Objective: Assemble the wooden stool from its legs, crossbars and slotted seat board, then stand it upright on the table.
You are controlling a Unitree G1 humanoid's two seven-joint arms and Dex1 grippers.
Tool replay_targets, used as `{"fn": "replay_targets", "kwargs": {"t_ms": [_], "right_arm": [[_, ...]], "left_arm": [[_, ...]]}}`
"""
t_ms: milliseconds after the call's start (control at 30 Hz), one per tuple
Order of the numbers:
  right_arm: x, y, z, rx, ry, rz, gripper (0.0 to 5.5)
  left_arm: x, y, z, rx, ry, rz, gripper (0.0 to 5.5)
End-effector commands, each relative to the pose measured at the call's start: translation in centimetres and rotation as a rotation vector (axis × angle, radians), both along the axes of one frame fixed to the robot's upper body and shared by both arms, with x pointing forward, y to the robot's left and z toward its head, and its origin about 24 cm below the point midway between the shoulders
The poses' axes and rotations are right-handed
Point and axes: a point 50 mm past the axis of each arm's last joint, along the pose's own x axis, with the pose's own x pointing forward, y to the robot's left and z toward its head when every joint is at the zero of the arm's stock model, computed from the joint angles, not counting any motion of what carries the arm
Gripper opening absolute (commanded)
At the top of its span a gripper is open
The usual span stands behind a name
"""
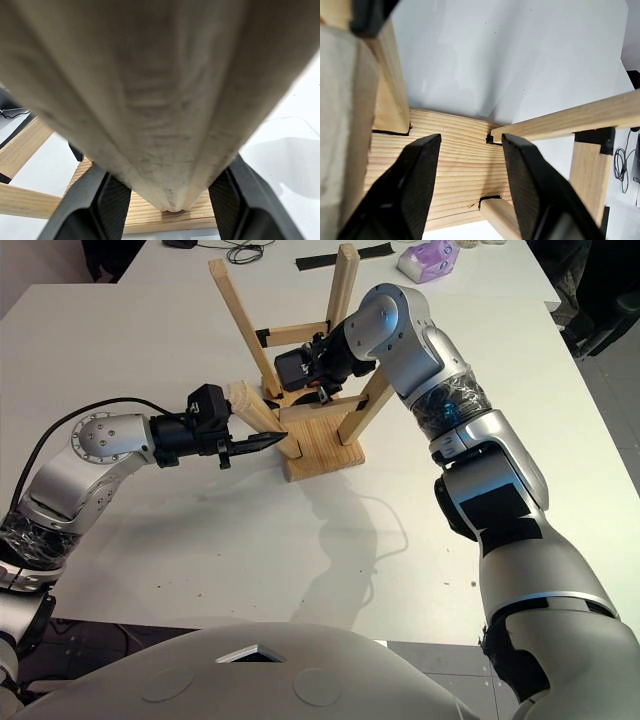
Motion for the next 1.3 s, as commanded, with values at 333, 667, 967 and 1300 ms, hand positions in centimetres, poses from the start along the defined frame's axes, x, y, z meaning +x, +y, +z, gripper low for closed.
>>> {"fn": "replay_targets", "kwargs": {"t_ms": [333, 667, 967, 1300], "right_arm": [[2.0, 0.0, 12.8, 0.509, 0.066, -0.182, 2.25], [4.2, -15.7, 9.4, 0.475, -0.138, -0.743, 2.25], [1.8, -20.6, 3.1, 0.46, 0.014, -0.831, 2.25], [-0.3, -19.0, 2.4, 0.458, 0.129, -0.68, 2.25]], "left_arm": [[-2.3, 5.0, -7.8, 0.383, 0.303, 0.141, 2.04], [-2.5, 5.8, -7.3, 0.423, 0.3, 0.074, 2.04], [-4.0, 7.1, -5.7, 0.467, 0.309, -0.101, 2.04], [-4.3, 6.9, -4.3, 0.421, 0.319, -0.148, 2.06]]}}
